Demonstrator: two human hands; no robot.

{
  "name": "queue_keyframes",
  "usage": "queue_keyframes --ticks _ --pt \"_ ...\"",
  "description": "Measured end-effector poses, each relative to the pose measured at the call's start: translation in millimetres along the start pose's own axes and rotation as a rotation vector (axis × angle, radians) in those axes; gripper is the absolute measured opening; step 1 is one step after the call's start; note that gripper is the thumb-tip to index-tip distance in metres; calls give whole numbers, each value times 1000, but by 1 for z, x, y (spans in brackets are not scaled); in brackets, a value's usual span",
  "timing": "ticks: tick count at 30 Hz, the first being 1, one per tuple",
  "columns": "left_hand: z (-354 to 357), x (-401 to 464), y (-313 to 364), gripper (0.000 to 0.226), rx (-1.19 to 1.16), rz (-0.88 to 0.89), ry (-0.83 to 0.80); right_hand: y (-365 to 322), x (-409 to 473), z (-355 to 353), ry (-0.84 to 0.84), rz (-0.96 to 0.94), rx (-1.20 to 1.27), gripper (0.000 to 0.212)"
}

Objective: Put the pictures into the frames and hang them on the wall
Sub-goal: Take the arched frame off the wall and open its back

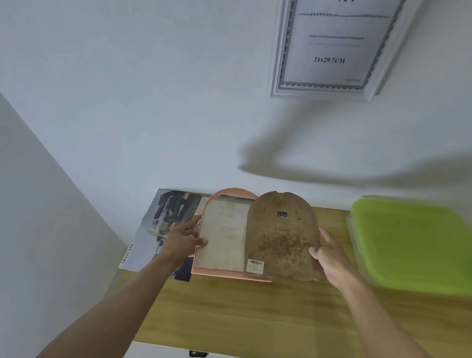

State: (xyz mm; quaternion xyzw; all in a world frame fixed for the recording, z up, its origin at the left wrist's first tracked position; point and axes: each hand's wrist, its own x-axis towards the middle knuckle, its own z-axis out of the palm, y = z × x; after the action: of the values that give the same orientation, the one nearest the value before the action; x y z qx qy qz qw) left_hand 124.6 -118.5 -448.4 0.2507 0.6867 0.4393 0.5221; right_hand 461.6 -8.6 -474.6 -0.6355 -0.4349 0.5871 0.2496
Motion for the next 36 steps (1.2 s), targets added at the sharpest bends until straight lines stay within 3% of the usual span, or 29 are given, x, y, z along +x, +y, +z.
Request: queue_keyframes --ticks 7,11,16,18,22,28,31,33,36 --pt "8 3 -33 80 4 -54 101 23 19 -49 188 63 -155 75" --pt "20 1 -44 78 44 -77 152 47 38 -56 207 129 -243 77" --pt "35 9 -48 79 46 -99 140 57 42 -49 316 74 -700 70" --pt "39 11 -48 79 60 -103 141 63 39 -39 298 18 -902 62" --pt "55 9 -41 75 55 -103 133 82 35 -26 110 -56 -1136 62" --pt "62 5 -40 76 60 -109 96 82 41 -32 125 -24 -1159 62" --pt "58 7 -43 75 44 -113 97 65 36 -21 168 -198 -1157 57" --pt "55 9 -46 76 40 -115 102 54 30 -5 91 -363 -1015 49" --pt "52 12 -52 75 46 -104 133 42 20 28 -126 -445 -937 41"
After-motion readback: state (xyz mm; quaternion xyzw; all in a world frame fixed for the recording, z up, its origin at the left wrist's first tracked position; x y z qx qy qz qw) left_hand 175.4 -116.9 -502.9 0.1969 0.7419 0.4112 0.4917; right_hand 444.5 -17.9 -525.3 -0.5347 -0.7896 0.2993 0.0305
